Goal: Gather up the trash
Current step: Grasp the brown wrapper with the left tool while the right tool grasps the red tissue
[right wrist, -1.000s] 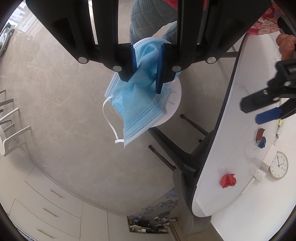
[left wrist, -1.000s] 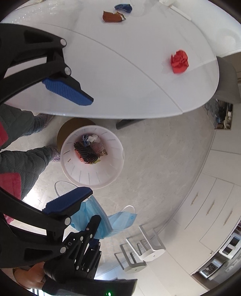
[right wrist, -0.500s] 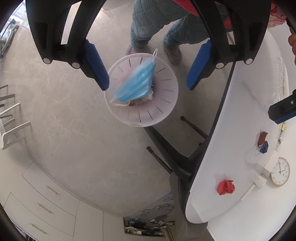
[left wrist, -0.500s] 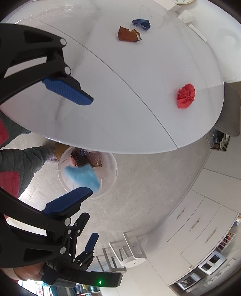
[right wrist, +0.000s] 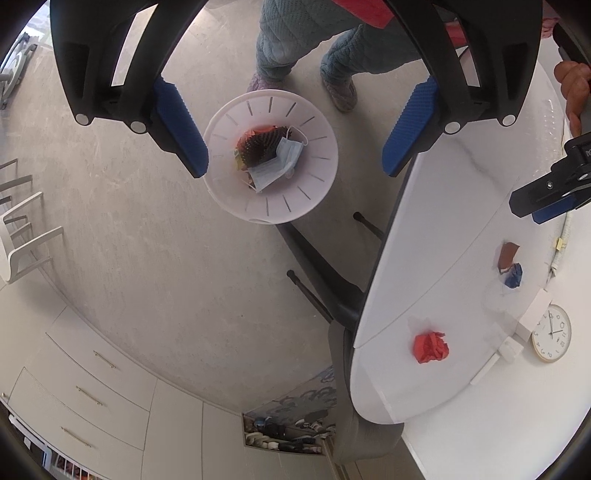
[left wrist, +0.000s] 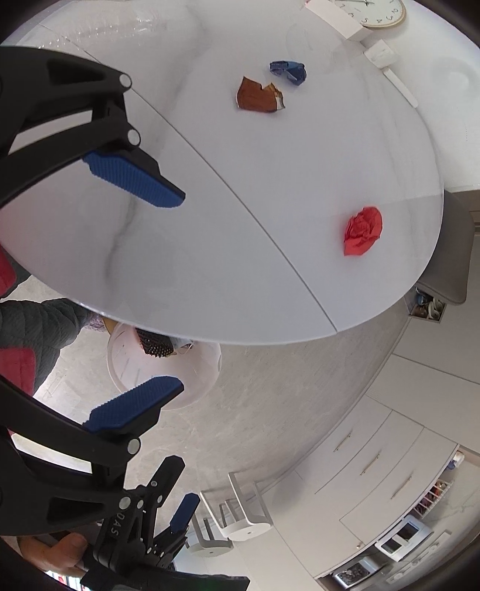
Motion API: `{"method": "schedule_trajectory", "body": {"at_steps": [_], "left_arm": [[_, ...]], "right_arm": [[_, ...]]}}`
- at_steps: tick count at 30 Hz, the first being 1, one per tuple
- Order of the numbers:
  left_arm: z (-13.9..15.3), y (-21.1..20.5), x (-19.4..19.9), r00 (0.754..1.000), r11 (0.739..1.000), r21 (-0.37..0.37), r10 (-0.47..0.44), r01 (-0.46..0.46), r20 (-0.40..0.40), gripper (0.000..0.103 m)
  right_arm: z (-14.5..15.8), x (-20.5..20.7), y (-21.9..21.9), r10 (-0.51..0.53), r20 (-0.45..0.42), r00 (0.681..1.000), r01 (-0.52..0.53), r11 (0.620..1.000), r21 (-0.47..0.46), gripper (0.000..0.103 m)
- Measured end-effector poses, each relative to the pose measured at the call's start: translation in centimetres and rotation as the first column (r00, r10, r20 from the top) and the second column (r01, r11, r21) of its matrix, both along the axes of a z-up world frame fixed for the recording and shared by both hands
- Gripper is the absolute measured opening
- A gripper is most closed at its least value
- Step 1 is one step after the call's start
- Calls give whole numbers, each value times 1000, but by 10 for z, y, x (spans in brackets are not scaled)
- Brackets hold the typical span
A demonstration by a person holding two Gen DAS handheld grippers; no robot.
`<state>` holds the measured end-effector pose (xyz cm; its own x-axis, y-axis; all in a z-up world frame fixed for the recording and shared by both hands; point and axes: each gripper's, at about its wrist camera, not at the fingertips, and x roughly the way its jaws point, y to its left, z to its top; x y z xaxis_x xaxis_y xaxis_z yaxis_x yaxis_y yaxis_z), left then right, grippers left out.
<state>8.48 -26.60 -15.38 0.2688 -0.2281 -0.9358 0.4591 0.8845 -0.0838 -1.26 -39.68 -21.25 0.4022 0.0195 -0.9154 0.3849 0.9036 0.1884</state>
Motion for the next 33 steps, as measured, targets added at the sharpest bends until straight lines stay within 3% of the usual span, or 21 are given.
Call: {"method": "schedule_trajectory", "body": {"at_steps": [2, 7, 18, 26, 33], "left_arm": [[1, 8, 4, 1000, 1000, 8, 20, -20, 8, 92], [0, 39, 22, 995, 995, 21, 97, -98, 26, 94], [-14, 125, 83, 949, 947, 72, 310, -314, 64, 95], [-40, 153, 131, 934, 926, 121, 352, -356, 59, 95], [-64, 160, 162, 931, 919, 150, 364, -365, 32, 95]], "right_arm": [[4, 4, 4, 4, 4, 1000, -4, 1000, -7, 100], [15, 24, 17, 41, 24, 999, -41, 999, -16, 100], [30, 105, 62, 210, 49, 977, -208, 978, -32, 100], [28, 185, 91, 313, 45, 949, -311, 949, -56, 100], [9, 246, 100, 341, 28, 940, -340, 940, -21, 100]]}}
